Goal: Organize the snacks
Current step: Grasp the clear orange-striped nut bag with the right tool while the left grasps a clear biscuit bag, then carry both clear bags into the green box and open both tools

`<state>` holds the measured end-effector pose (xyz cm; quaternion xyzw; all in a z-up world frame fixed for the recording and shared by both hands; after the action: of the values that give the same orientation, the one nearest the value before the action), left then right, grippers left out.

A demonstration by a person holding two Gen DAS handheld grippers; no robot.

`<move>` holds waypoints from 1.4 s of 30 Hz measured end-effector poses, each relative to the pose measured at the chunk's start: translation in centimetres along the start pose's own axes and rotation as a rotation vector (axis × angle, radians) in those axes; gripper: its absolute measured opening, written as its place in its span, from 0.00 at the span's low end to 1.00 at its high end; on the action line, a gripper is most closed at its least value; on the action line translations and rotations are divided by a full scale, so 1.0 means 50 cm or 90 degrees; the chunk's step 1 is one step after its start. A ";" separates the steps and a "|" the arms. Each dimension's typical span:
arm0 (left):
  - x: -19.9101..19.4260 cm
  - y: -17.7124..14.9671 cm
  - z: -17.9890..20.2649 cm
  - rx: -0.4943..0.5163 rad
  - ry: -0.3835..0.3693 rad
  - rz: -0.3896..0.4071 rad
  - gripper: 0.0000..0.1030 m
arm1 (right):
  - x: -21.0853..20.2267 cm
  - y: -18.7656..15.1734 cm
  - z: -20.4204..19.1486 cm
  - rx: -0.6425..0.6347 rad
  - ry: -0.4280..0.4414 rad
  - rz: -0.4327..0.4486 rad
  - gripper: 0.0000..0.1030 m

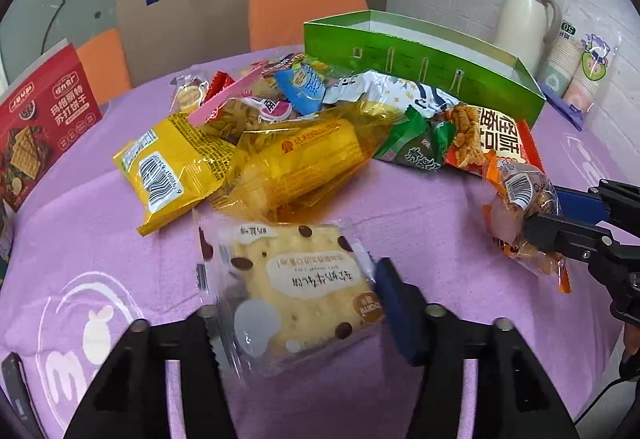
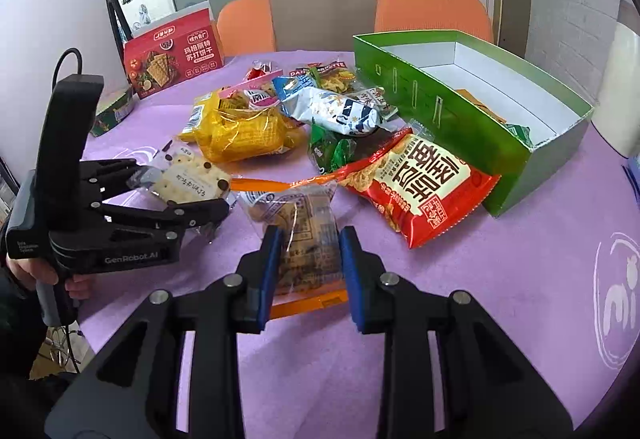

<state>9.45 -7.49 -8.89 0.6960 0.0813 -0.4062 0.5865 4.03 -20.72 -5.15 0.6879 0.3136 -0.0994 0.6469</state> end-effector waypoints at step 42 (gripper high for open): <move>0.174 0.410 0.157 -0.049 -0.093 0.111 1.00 | 0.031 0.162 0.306 0.040 -0.187 0.176 0.85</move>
<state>23.57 -23.72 0.87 0.6457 -0.0072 -0.4000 0.6504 13.89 -34.54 -1.46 0.7224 0.1152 -0.1185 0.6714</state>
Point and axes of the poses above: each gripper's, at about its wrist camera, not at the fingertips, and x roughly the way its jaws point, z to its right, y to its top, the point moved 5 cm from there along x, roughly the way its jaws point, and after that the axes turned 10 degrees about z, right-handed, at the moved point
